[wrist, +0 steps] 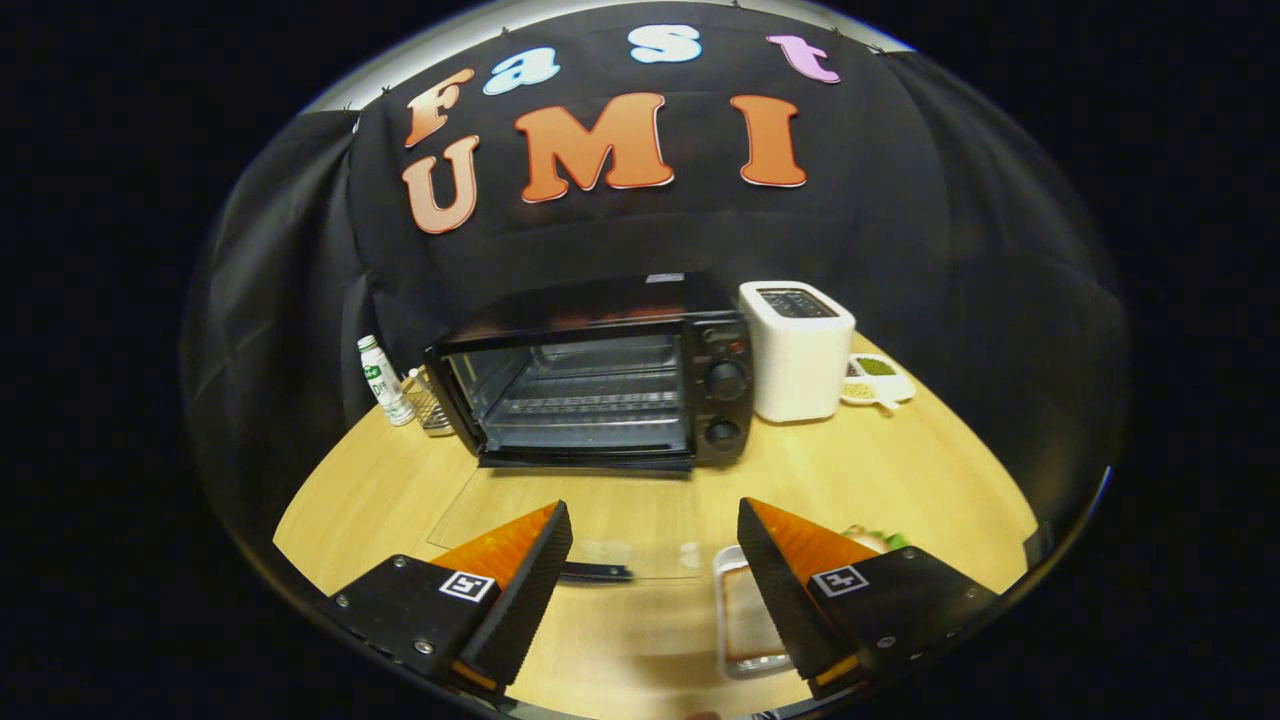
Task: Open the toaster oven, put the food inside, and close the toaster oven door.
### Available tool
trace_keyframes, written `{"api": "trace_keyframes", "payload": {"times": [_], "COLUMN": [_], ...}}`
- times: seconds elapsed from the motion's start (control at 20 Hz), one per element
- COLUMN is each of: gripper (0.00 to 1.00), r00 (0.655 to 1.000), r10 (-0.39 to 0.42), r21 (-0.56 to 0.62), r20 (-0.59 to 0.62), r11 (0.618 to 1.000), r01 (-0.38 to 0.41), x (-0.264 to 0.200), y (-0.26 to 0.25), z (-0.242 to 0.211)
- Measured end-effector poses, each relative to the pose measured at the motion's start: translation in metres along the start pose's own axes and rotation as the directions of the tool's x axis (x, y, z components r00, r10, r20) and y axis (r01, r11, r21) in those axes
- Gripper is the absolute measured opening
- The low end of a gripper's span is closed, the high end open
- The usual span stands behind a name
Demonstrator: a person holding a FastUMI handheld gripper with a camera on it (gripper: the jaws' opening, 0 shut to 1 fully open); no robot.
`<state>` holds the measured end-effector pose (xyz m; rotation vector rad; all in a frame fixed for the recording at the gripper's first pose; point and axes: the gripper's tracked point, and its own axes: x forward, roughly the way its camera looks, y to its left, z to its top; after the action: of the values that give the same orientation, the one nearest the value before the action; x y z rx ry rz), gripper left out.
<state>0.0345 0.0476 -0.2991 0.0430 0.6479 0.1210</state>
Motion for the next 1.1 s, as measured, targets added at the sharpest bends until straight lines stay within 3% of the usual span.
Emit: {"api": "trace_keyframes", "payload": {"times": [0.4, 0.55, 0.7, 0.85, 1.1], "gripper": [0.99, 0.99, 0.99, 0.99, 0.92], "r00": [0.973, 0.945, 0.926, 0.882, 0.859], "r10": [0.074, 0.153, 0.147, 0.248, 0.264], "r21": [0.161, 0.202, 0.202, 0.263, 0.266], "r20": [-0.217, -0.287, -0.347, -0.402, -0.44], "r11": [0.986, 0.975, 0.976, 0.953, 0.951], "r01": [-0.039, -0.096, -0.08, -0.148, -0.156], "x": [-0.029, -0.034, -0.025, -0.021, -0.003], "y": [-0.086, -0.093, -0.108, -0.094, -0.096], "z": [-0.015, -0.035, -0.058, -0.075, -0.088]}}
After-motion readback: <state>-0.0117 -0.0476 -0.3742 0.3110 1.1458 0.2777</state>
